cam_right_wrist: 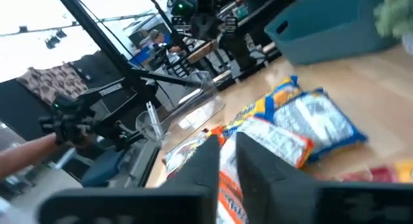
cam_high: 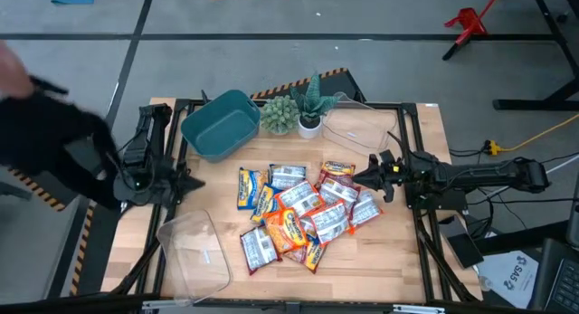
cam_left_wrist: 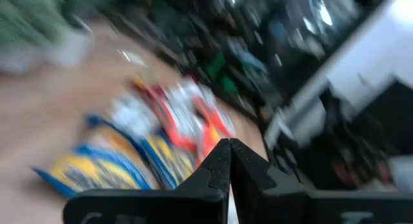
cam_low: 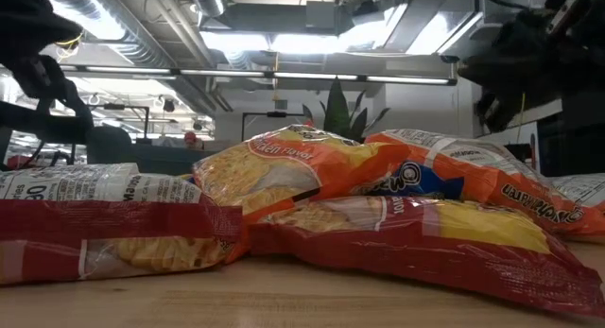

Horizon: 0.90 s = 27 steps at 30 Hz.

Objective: Sort Maruchan noodles
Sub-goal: Put the orange noodle pack into the bottom transparent bin

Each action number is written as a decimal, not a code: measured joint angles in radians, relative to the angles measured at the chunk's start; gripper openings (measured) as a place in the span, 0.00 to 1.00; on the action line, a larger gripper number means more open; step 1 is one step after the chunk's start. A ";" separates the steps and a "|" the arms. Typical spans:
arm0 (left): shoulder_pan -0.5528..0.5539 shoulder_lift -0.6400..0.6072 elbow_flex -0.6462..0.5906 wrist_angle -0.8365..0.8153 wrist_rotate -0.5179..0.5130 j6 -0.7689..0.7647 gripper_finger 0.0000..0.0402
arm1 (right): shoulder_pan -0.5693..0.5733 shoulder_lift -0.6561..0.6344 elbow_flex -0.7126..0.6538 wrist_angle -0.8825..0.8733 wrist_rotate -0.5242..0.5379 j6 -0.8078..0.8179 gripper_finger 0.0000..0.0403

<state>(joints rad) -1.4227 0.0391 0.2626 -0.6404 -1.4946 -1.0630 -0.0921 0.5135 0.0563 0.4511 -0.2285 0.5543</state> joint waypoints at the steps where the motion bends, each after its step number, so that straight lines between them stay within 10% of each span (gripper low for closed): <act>1: 0.000 0.000 0.000 0.004 -0.047 0.000 0.00 | 0.000 0.001 0.023 -0.022 0.001 -0.031 0.19; 12: 0.151 0.000 0.000 0.037 -0.076 -0.129 0.00 | 0.000 0.014 0.261 -0.365 -0.001 -0.271 0.61; 23: 0.277 0.000 0.000 0.143 -0.074 -0.071 0.00 | 0.000 0.015 0.297 -0.465 0.000 -0.273 0.63; 27: 0.304 0.003 0.000 0.414 0.016 0.199 0.03 | 0.000 0.021 0.297 -0.474 0.007 -0.274 0.63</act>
<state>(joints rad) -1.1191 0.0417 0.2626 -0.2263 -1.4786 -0.8636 -0.0921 0.5345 0.3534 -0.0229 -0.2212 0.2806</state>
